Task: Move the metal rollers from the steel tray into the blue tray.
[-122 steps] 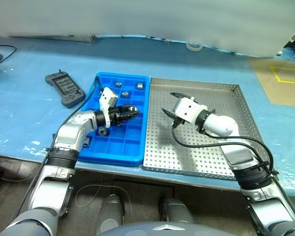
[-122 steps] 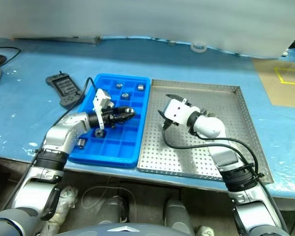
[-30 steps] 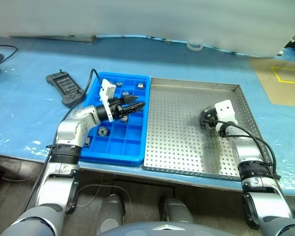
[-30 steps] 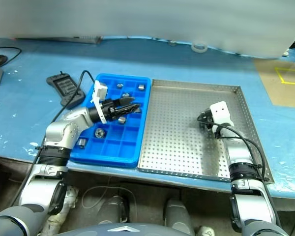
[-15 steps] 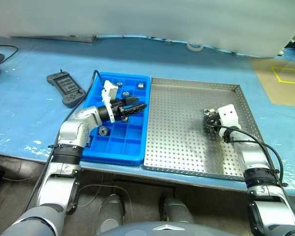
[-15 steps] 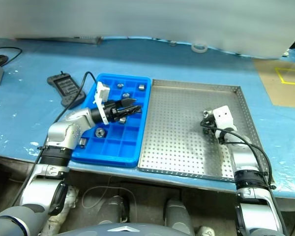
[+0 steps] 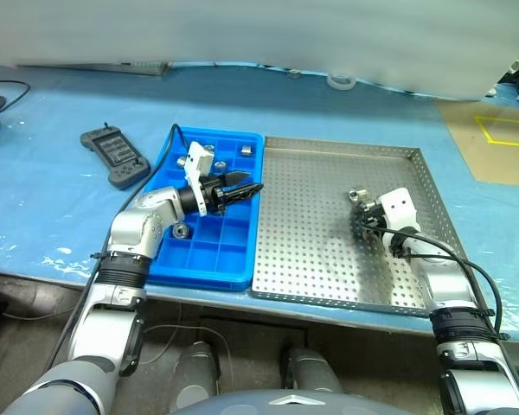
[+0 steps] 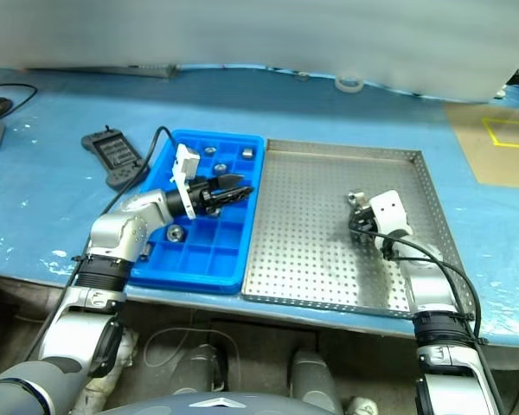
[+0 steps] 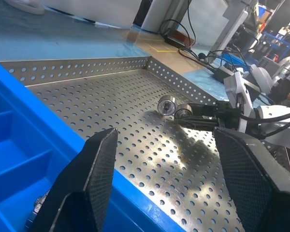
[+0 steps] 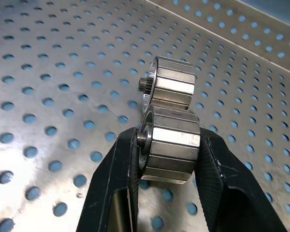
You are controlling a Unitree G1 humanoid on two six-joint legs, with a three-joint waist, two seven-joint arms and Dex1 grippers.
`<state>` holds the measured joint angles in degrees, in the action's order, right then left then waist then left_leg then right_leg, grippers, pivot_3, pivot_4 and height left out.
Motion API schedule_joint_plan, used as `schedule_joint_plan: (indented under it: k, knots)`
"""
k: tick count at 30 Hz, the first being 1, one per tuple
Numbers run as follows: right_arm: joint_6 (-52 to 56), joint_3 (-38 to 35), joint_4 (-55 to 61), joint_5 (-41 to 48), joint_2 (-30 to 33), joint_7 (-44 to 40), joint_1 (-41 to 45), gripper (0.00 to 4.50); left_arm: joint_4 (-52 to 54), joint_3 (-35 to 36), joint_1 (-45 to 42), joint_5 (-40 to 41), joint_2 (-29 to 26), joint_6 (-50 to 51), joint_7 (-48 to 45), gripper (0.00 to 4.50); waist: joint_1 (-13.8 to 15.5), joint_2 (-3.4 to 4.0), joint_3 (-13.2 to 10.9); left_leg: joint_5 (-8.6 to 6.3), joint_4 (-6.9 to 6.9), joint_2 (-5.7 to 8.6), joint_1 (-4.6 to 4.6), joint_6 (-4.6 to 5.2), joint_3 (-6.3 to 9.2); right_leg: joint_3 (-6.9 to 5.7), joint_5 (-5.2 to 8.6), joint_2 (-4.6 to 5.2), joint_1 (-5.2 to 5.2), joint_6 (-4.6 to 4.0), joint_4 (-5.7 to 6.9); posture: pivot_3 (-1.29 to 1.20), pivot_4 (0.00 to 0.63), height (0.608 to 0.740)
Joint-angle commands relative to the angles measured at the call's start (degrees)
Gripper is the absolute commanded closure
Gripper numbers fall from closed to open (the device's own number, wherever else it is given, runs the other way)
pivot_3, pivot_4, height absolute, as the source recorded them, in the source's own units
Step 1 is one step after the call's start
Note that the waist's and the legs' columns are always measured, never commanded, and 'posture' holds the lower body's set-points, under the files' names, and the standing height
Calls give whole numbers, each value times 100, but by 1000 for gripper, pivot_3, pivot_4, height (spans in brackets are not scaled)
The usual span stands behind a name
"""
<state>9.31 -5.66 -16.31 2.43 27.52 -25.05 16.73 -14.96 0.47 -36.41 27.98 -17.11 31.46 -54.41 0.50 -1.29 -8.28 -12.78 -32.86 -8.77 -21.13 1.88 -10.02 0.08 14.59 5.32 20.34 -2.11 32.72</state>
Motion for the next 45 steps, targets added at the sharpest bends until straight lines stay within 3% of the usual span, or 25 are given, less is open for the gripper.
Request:
schedule_joint_plan:
  k: [1,11,19,32,45]
  knots:
    - [75,-21,466,107,15,-69,52,3296,159,2,-116,16,23,-63,16,1174,1,0,0,0,1,0,0,0,0,0,0,0,0,0,0,-206,150,740]
    - [639,514,2080,327,3,-759,319,3296,231,33,-99,73,51,16,55,1174,-25,2,-1,0,5,-1,-1,0,0,-1,0,0,3,1,0,-198,150,740]
    - [297,1477,3035,-321,388,-1324,638,3296,475,164,-147,775,160,743,-170,1174,-28,1,-2,0,6,1,-2,-1,2,-2,0,1,2,1,0,-192,150,740]
    - [354,1564,3376,-446,471,-1569,791,3296,-198,181,-544,794,770,750,-57,1174,-55,0,-2,1,6,1,-1,-2,2,1,-1,1,1,2,0,-207,150,740]
    - [407,1518,3542,-458,413,-1629,877,3296,-731,175,-691,683,831,810,-117,1174,-112,-1,-2,0,4,1,-1,0,3,0,-2,2,0,3,1,-224,150,740]
